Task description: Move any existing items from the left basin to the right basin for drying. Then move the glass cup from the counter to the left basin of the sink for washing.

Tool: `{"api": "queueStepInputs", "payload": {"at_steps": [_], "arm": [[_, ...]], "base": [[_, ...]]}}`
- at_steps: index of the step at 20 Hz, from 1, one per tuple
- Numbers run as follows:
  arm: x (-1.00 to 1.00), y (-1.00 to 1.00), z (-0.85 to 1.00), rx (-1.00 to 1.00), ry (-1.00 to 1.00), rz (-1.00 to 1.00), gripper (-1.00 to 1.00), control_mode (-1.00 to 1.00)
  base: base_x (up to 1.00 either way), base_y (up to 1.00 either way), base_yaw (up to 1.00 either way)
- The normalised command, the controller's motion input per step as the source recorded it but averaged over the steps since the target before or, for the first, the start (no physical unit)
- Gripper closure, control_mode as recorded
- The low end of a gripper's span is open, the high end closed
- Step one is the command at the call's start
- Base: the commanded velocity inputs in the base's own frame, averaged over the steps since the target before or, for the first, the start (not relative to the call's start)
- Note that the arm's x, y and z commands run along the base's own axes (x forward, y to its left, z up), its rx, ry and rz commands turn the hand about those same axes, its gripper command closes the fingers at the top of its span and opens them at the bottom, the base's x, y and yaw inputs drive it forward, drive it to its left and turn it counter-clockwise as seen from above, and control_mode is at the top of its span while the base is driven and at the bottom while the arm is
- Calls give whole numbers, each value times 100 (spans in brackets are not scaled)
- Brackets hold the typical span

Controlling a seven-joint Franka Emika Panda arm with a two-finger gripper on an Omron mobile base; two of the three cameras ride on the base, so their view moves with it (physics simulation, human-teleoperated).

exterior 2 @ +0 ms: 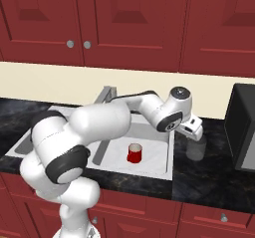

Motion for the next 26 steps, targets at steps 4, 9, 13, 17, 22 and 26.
{"api": "queueStepInputs", "payload": {"at_steps": [4,9,13,17,22,26], "arm": [[5,-29,0,-1,-4,0,-100,-100],[8,-17,0,0,-1,0,-100,-100],[18,-7,0,-1,0,0,-100,-100],[19,-4,0,-1,0,0,-100,-100],[13,0,0,0,0,0,-100,-100],[4,0,0,0,0,0,-100,-100]], "base": [[0,0,0],[0,0,0],[0,0,0],[0,0,0],[0,0,0],[0,0,0]]}}
